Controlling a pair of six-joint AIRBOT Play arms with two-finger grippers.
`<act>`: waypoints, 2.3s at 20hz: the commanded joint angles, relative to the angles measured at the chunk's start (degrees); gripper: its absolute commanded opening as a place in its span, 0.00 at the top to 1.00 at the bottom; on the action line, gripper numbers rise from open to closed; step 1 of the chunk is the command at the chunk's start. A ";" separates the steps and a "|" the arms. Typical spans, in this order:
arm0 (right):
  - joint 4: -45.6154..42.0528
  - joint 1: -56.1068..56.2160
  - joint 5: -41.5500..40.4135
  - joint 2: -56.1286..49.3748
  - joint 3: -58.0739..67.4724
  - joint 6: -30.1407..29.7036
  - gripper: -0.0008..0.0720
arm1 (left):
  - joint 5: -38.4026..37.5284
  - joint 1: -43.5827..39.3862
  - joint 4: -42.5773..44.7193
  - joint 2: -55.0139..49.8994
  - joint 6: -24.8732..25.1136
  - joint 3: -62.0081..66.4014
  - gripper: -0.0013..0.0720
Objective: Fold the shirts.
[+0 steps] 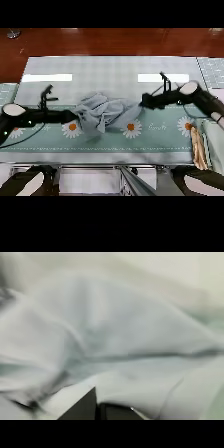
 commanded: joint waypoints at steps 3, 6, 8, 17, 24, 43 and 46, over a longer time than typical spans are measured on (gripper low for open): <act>-4.98 -7.65 10.80 1.22 37.64 2.12 0.96 | 0.07 6.45 -0.07 2.62 -3.56 28.57 0.96; -10.29 -8.79 19.04 1.62 57.86 2.12 0.96 | 0.02 10.08 -0.02 2.71 -6.58 45.72 0.96; -12.79 -8.79 22.43 4.50 64.87 1.53 0.96 | -0.04 12.76 -0.02 3.37 -8.20 55.25 0.96; -26.25 -8.79 26.58 28.81 65.02 0.22 0.96 | 1.07 27.61 5.09 17.53 -8.31 70.16 0.96; -28.79 -8.79 34.23 37.75 49.59 3.32 0.96 | -6.47 22.60 25.51 25.33 -14.64 66.58 0.96; -13.18 -9.22 0.20 -20.63 38.99 6.56 0.96 | 29.05 0.66 20.52 -15.91 -16.72 31.52 0.96; -6.73 -12.13 7.08 -26.12 45.22 8.50 0.10 | 28.28 0.83 20.63 -18.45 -20.94 31.50 0.42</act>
